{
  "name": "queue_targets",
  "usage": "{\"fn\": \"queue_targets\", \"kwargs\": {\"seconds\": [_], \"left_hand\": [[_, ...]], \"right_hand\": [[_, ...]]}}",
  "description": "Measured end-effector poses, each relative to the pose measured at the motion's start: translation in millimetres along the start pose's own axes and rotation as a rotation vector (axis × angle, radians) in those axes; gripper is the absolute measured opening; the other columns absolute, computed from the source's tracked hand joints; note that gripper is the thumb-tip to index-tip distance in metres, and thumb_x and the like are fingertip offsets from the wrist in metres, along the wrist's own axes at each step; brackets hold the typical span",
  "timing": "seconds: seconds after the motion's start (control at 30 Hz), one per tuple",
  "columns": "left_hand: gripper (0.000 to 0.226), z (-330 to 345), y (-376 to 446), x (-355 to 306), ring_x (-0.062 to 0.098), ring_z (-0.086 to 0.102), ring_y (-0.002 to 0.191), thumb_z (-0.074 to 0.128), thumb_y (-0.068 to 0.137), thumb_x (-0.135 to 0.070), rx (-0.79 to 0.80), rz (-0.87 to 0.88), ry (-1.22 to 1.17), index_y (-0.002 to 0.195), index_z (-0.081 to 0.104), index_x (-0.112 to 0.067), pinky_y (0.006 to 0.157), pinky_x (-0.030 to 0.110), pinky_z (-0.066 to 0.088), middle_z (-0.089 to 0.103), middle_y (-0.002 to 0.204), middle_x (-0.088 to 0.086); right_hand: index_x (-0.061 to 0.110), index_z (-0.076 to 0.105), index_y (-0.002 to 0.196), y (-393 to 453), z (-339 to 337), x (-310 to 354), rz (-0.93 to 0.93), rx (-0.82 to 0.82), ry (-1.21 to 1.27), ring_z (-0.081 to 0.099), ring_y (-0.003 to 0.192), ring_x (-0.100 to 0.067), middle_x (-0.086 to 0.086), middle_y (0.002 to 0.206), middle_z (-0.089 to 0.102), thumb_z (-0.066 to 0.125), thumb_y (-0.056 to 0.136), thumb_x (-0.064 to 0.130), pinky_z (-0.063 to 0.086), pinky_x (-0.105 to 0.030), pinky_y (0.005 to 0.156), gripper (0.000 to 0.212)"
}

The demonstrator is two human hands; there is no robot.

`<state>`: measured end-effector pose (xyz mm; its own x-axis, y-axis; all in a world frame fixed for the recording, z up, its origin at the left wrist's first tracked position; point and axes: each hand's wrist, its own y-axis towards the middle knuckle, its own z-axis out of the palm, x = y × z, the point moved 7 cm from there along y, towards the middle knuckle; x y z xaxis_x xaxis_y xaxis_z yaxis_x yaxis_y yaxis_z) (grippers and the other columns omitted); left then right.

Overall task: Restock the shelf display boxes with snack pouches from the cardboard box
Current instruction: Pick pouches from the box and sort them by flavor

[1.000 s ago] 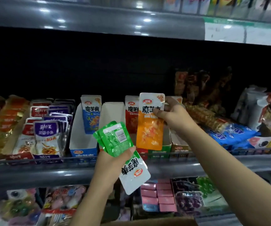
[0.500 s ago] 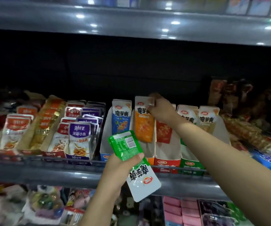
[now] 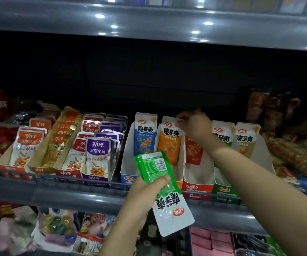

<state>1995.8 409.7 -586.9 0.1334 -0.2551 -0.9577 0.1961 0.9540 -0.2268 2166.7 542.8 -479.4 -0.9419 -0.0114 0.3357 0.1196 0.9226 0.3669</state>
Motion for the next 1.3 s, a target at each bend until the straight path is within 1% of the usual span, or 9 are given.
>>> {"fn": "queue_targets", "kwargs": {"seconds": [0.43,0.53,0.63,0.77,0.87,0.93,1.0,1.1,1.3], "left_hand": [[0.008,4,-5,-5,0.022,0.071,0.077,0.060,0.090,-0.014,0.040,0.013,0.006,0.093,0.067,-0.014,0.083,0.040,0.054,0.075,0.081,0.004],[0.008,4,-7,-7,0.020,0.072,0.077,0.061,0.089,-0.014,0.048,0.043,0.027,0.093,0.068,-0.015,0.081,0.038,0.054,0.075,0.082,0.002],[0.008,5,-9,-11,0.018,0.072,0.080,0.065,0.087,-0.013,0.058,0.099,0.033,0.094,0.068,-0.016,0.079,0.035,0.054,0.075,0.085,0.000],[0.016,9,-13,-18,0.013,0.072,0.081,0.068,0.083,-0.010,0.101,0.183,0.066,0.096,0.067,-0.018,0.068,0.022,0.054,0.075,0.088,-0.004],[0.025,17,-14,-18,0.014,0.071,0.087,0.073,0.079,-0.010,0.171,0.208,0.159,0.101,0.067,-0.019,0.076,0.027,0.056,0.075,0.093,-0.004],[0.029,25,-18,-17,0.017,0.071,0.089,0.074,0.077,-0.009,0.231,0.211,0.216,0.103,0.067,-0.021,0.083,0.035,0.055,0.075,0.096,-0.002],[0.030,37,-25,-16,0.015,0.071,0.088,0.073,0.079,-0.008,0.311,0.213,0.234,0.105,0.066,-0.019,0.078,0.029,0.056,0.075,0.096,-0.002],[0.024,54,-35,-14,0.008,0.070,0.080,0.067,0.079,-0.015,0.391,0.198,0.162,0.103,0.065,-0.017,0.065,0.017,0.051,0.075,0.089,-0.006],[0.040,74,-44,2,0.015,0.069,0.077,0.063,0.070,-0.016,0.540,0.041,0.023,0.109,0.059,-0.022,0.063,0.027,0.055,0.074,0.095,0.000]], "right_hand": [[0.035,0.058,0.124,3,-5,7,0.043,-0.028,-0.109,0.058,0.108,-0.023,-0.003,0.126,0.055,0.057,0.091,0.043,0.038,-0.024,0.072,0.035],[0.031,0.060,0.124,-9,-13,8,0.021,-0.089,-0.012,0.058,0.106,-0.023,-0.006,0.131,0.048,0.060,0.090,0.038,0.042,-0.026,0.078,0.035],[0.026,0.068,0.110,-31,-23,13,-0.051,-0.122,0.243,0.058,0.088,-0.013,0.000,0.119,0.061,0.059,0.092,0.031,0.044,-0.025,0.074,0.021],[0.025,0.069,0.107,-82,-21,16,0.045,0.189,0.499,0.054,0.095,-0.004,0.015,0.107,0.061,0.054,0.090,0.048,0.040,-0.022,0.082,0.032],[0.027,0.060,0.111,-123,-18,15,0.036,0.494,0.579,0.060,0.076,-0.011,0.014,0.098,0.065,0.056,0.078,0.058,0.047,-0.023,0.065,0.045],[0.021,0.063,0.100,-142,-18,10,-0.014,0.603,0.657,0.062,0.066,-0.014,0.010,0.082,0.068,0.068,0.074,0.045,0.049,-0.024,0.056,0.036],[0.017,0.062,0.088,-155,-18,-2,0.033,0.577,0.770,0.057,0.055,-0.008,0.007,0.069,0.067,0.073,0.076,0.026,0.041,-0.018,0.046,0.018],[0.010,0.059,0.085,-169,-24,-26,0.195,0.447,0.952,0.044,0.041,-0.006,0.003,0.060,0.061,0.072,0.068,0.024,0.030,-0.017,0.035,0.026],[0.002,0.063,0.092,-190,-43,-62,0.337,0.191,1.074,0.058,0.048,-0.013,-0.011,0.072,0.067,0.071,0.073,0.016,0.045,-0.021,0.036,0.024]]}}
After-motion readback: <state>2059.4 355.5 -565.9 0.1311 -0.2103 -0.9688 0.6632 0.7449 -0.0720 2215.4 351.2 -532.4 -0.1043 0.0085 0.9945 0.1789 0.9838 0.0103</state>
